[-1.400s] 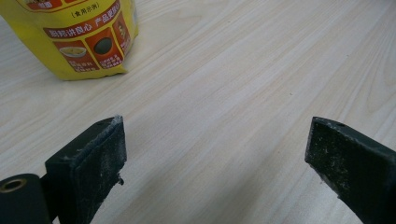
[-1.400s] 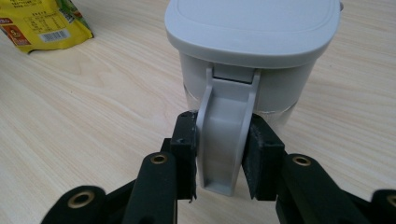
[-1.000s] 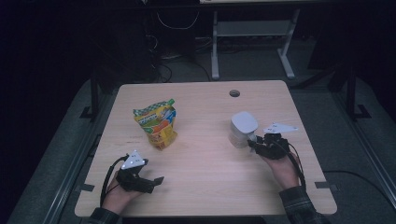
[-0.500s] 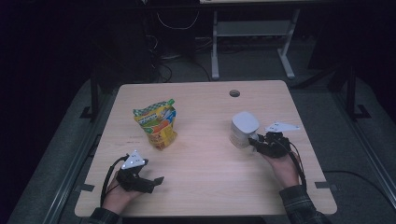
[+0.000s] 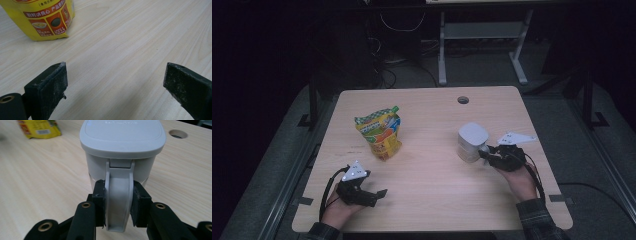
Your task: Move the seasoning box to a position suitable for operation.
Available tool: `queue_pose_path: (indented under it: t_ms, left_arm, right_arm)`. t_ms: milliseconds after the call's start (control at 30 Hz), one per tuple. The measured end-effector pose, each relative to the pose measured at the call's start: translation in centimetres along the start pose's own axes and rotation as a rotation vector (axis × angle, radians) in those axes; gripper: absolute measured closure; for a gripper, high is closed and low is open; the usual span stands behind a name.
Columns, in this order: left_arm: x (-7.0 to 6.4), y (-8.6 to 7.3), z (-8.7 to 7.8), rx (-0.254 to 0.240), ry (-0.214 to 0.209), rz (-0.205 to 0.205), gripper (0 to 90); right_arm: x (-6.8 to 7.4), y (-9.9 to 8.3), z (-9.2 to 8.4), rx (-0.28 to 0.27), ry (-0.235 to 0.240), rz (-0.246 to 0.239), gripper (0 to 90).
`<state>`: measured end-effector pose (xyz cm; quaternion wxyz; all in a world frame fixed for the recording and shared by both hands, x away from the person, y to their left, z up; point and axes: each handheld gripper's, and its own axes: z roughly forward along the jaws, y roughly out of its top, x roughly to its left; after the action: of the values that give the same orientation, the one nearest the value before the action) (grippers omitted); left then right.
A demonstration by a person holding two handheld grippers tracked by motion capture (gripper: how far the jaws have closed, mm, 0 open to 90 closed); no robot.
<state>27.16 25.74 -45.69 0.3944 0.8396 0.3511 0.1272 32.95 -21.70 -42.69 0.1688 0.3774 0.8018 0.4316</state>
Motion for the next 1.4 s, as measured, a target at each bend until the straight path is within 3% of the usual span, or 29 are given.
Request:
queue_pose_path:
  t_ms: [367,800,1000,1200,1400]
  left_arm:
    - [0.0,0.0,0.0,0.001,0.0,-0.003,4.8]
    - [0.0,0.0,0.0,0.001,-0.001,-0.001,4.8]
    - [0.0,0.0,0.0,0.002,-0.002,-0.001,4.8]
    - [-0.1,0.0,0.1,-0.001,-0.004,-0.005,4.8]
    - [-0.1,-0.1,0.1,0.005,-0.007,-0.004,4.8]
  right_arm:
    - [1.6,-0.4,-0.6,-0.01,0.115,-0.081,69.0]
    - [4.5,-0.4,0.1,-0.022,0.267,-0.168,68.9]
    - [5.1,-0.5,0.3,-0.019,0.33,-0.202,68.8]
    - [5.4,-0.5,0.5,-0.014,0.359,-0.226,68.6]
    - [5.4,-0.7,0.7,-0.008,0.364,-0.213,66.7]
